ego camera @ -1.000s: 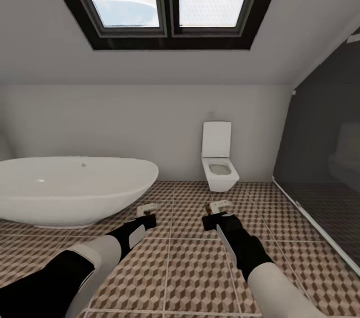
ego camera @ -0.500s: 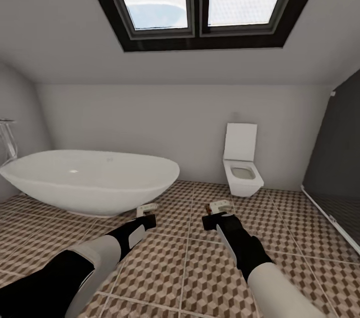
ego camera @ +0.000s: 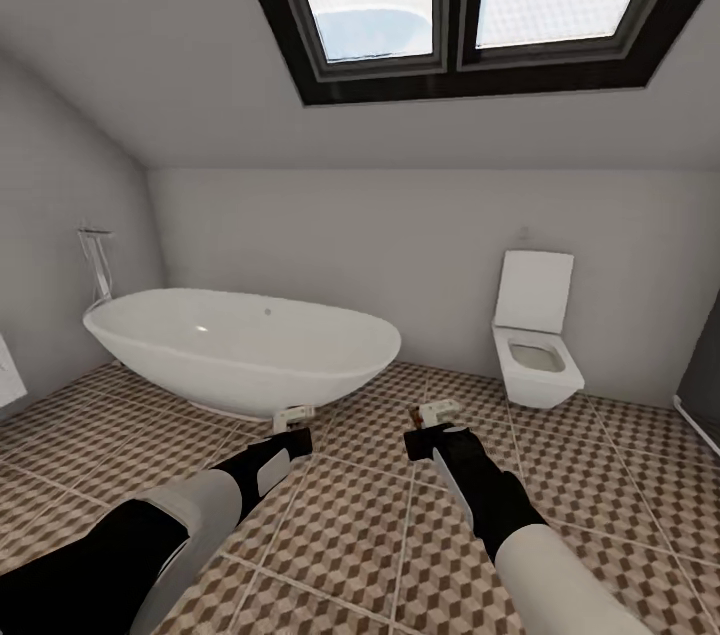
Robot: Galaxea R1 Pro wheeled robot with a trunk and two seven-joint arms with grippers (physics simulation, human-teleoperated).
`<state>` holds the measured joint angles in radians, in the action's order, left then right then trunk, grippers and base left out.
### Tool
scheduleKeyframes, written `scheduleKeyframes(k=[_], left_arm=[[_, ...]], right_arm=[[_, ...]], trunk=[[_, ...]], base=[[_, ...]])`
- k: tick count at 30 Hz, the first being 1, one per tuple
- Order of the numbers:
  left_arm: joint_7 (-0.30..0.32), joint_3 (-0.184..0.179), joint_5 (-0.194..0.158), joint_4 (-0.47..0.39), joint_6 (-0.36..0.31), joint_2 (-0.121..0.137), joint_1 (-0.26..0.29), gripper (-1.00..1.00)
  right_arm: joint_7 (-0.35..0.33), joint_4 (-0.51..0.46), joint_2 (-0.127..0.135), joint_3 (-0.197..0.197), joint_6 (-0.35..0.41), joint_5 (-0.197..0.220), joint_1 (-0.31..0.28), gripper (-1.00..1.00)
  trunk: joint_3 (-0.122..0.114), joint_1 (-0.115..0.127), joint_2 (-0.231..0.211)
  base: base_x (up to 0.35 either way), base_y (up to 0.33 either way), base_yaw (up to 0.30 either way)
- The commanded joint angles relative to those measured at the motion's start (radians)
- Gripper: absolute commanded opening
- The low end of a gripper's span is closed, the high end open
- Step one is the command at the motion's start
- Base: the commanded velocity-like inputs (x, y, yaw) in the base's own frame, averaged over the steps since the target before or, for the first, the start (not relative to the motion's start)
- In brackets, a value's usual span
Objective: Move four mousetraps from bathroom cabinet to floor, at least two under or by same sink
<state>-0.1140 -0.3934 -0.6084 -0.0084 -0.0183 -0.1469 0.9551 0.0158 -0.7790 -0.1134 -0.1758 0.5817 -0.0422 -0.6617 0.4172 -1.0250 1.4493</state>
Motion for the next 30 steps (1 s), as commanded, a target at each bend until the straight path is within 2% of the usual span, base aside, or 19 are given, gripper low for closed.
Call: scheduleKeyframes(k=[1, 30], left_arm=[[-0.003, -0.009, -0.004, -0.001, -0.002, 0.000, 0.001, -1.00], [-0.003, -0.008, -0.004, -0.001, -0.002, 0.000, 0.001, -1.00]], right_arm=[[0.003, -0.002, 0.001, -0.002, 0.006, -0.004, -0.001, -1.00], [0.003, -0.002, 0.002, -0.002, 0.007, -0.005, 0.000, -1.00]], trunk=[[0.001, 0.000, 0.001], [0.001, 0.000, 0.001]], base=[[0.000, 0.000, 0.300], [0.000, 0.000, 0.300]])
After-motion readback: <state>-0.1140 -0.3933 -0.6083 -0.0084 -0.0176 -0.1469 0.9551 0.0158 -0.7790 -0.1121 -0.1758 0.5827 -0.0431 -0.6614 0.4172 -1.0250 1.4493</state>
